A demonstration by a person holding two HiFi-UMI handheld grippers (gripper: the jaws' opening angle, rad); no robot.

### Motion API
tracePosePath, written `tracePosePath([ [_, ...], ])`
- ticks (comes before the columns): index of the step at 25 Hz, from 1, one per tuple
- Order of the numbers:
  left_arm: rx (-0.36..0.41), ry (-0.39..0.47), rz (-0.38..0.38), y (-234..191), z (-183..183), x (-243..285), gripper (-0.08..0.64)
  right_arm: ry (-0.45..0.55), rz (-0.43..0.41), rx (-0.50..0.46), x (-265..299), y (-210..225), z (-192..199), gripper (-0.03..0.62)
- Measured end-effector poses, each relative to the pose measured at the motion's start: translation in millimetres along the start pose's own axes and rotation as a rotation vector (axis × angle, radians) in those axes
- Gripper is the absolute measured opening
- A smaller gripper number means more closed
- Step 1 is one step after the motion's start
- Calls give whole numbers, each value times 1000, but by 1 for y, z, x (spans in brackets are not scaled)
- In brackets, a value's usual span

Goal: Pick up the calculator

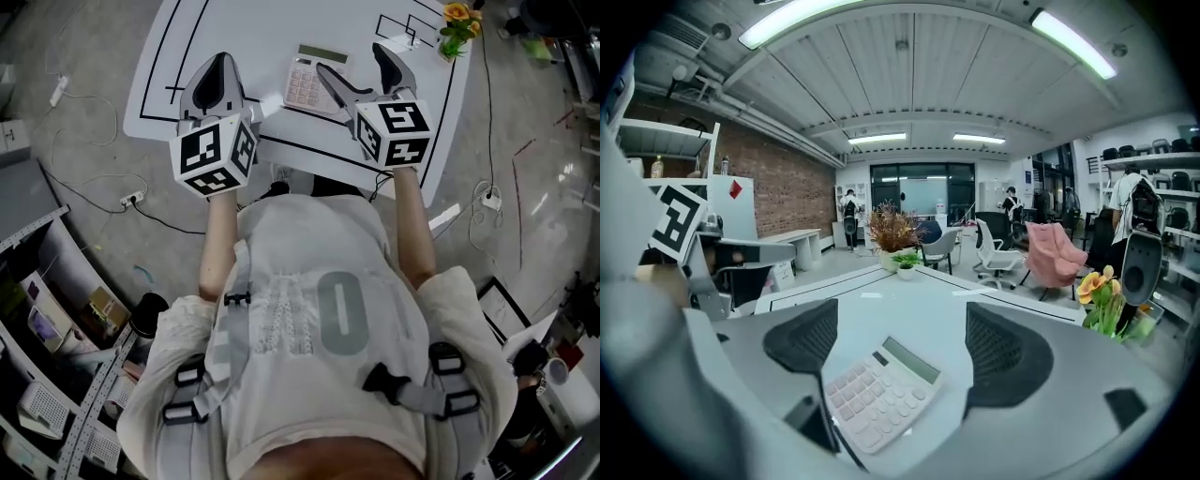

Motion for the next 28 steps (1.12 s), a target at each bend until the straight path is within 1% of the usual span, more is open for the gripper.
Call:
tracePosePath([
  [4,-5,-21,0,7,7,9,20,-34,-8,-19,8,12,9,419],
  [9,-14,-43,-4,7,14,15,20,-74,-36,6,22,18,18,419],
  [17,-47,-70,-5,5,29,28,20,-193,-139,57,57,27,47,419],
  [20,-58,-90,0,4,36,33,20,-244,-194,93,70,29,60,419],
  [24,-65,-102,6,3,39,41,20,-308,-262,127,83,26,74,389],
  [28,-68,-114,11,1,42,50,20,-348,-297,189,94,27,84,387],
])
Point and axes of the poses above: the fingertips, and each gripper's own axes: x forward along the fingers, y to its right, z out of its underside, the point moved 4 cm from there along -x, backward along the fingers, and after that the axes turned 12 degrees about z, right-handed, at the moved point
